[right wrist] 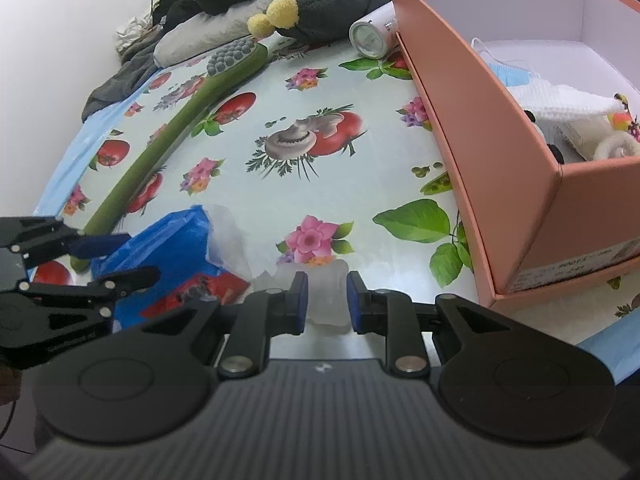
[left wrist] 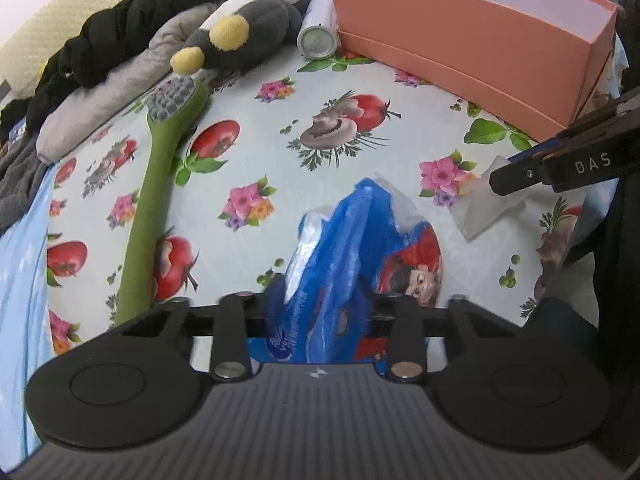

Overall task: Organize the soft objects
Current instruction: 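Carry the packet with the left gripper while the right carries the clear piece over the pink box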

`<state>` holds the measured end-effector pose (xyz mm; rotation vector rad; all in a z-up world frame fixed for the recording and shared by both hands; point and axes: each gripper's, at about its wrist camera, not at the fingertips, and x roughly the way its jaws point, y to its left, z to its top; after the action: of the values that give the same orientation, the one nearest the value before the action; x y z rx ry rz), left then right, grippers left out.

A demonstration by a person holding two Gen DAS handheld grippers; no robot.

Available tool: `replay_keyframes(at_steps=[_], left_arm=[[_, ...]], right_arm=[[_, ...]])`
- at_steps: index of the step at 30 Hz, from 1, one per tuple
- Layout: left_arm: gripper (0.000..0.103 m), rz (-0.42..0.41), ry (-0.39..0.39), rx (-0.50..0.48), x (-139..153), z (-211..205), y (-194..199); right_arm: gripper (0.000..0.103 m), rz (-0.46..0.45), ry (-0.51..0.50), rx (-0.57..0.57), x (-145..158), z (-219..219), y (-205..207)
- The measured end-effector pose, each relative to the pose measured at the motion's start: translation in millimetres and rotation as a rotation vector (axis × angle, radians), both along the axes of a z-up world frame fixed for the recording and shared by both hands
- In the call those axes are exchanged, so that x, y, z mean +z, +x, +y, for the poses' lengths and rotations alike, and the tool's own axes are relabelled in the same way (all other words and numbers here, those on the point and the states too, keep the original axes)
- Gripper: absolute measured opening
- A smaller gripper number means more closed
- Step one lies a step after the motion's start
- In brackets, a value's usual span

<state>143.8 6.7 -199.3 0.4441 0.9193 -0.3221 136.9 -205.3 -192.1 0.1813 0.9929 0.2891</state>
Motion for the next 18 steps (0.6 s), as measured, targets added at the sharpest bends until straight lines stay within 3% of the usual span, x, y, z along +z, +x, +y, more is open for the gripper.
replay_keyframes(at_steps=[3,6,18], left_arm=[[0.016,0.008,-0.014,0.042,-1,2,-1],[0.011,-0.019,-0.019,0.087,4,-1,-4],[0.008,-0.057,-0.220,0.365,30,3,-16]], right_arm=[[0.024,-0.002,0.000,0.000,-1,0,0],[0.024,-0.008,-0.004,0.002,0,1,1],[0.022,-0.053,-0.039,0.031,12,9,-2]])
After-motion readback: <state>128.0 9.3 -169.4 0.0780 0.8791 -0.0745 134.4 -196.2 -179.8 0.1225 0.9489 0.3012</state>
